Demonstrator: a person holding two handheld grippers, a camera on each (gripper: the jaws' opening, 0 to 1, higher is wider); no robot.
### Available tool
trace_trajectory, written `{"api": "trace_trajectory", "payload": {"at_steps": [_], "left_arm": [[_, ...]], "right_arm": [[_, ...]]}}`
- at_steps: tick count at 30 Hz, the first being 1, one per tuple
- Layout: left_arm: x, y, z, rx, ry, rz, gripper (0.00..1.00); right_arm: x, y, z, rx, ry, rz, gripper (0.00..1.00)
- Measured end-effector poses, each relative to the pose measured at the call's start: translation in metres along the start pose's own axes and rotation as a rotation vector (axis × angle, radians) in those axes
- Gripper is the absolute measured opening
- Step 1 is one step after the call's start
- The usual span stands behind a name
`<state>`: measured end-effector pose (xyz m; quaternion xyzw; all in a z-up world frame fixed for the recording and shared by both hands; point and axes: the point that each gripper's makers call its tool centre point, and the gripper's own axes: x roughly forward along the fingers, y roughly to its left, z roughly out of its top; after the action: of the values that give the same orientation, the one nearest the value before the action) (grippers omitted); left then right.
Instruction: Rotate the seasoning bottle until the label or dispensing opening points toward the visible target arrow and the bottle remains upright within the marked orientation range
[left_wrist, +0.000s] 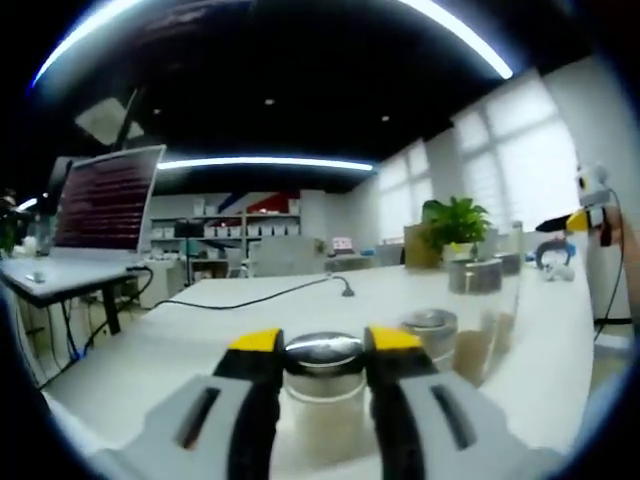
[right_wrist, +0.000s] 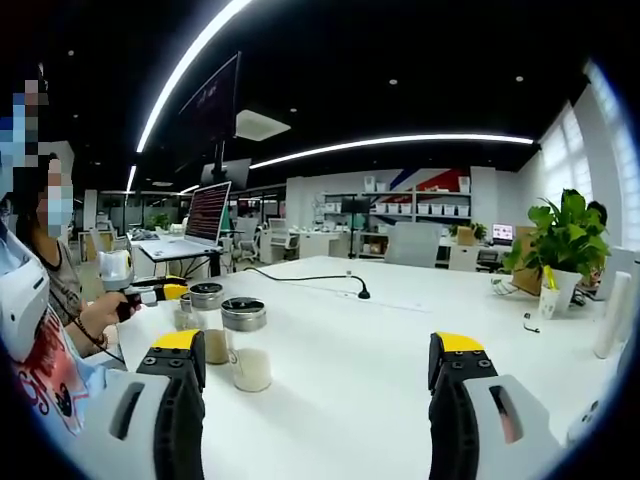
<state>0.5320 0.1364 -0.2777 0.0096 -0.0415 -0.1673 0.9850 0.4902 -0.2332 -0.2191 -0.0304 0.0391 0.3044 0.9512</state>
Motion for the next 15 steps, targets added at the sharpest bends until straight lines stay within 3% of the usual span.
{"api": "trace_trajectory", "payload": {"at_steps": [15], "left_arm": [[-0.0015, -0.0086, -0.0045, 0.054, 0.016, -0.179, 0.33]], "right_arm": [[-0.0015, 0.0067, 0.0035, -0.004, -0.015, 0.03, 0.96]]}}
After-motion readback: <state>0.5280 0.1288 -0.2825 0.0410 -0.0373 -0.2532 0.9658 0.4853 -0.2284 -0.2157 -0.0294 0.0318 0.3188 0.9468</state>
